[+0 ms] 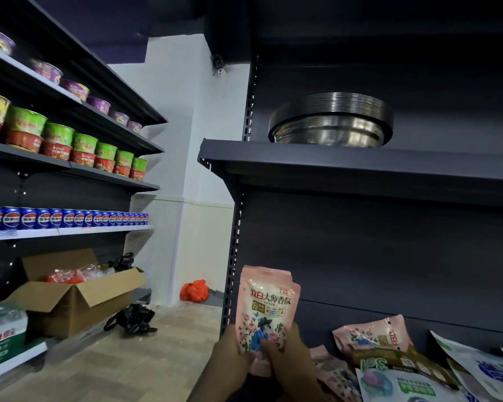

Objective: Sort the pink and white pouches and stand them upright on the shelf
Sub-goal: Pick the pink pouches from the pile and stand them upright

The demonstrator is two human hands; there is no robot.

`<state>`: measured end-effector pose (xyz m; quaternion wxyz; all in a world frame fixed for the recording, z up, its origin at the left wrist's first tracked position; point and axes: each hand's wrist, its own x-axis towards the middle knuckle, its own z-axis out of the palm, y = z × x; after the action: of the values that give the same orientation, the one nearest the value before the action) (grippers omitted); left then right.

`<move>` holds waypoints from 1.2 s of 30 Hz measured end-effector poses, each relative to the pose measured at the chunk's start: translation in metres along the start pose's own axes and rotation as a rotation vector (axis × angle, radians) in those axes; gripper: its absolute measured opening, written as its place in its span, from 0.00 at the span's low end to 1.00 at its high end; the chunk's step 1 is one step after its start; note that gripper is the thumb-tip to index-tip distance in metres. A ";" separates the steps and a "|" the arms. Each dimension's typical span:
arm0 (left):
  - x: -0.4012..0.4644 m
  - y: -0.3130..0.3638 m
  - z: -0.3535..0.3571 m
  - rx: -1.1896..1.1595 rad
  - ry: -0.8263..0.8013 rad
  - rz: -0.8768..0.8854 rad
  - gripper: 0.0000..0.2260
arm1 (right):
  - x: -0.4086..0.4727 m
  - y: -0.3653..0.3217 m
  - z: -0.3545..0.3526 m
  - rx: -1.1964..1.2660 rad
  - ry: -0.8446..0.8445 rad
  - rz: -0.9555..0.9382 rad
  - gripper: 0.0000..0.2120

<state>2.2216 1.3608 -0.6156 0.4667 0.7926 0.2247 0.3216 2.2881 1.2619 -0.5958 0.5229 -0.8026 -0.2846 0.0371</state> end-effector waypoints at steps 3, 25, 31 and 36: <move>0.003 -0.007 0.005 -0.008 0.027 -0.050 0.18 | -0.002 0.000 0.000 -0.044 -0.005 0.025 0.22; 0.039 -0.016 0.017 0.015 0.036 -0.035 0.16 | 0.031 0.003 0.013 -0.028 0.120 0.041 0.16; 0.041 -0.016 0.017 0.019 0.015 -0.035 0.15 | 0.034 0.007 0.016 -0.032 0.112 0.046 0.16; 0.034 -0.015 0.015 0.009 0.014 -0.030 0.17 | 0.030 0.007 0.013 -0.012 0.104 0.062 0.16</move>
<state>2.2553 1.3815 -0.6242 0.4663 0.7891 0.2413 0.3188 2.3112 1.2856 -0.6011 0.5310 -0.8149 -0.2323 0.0098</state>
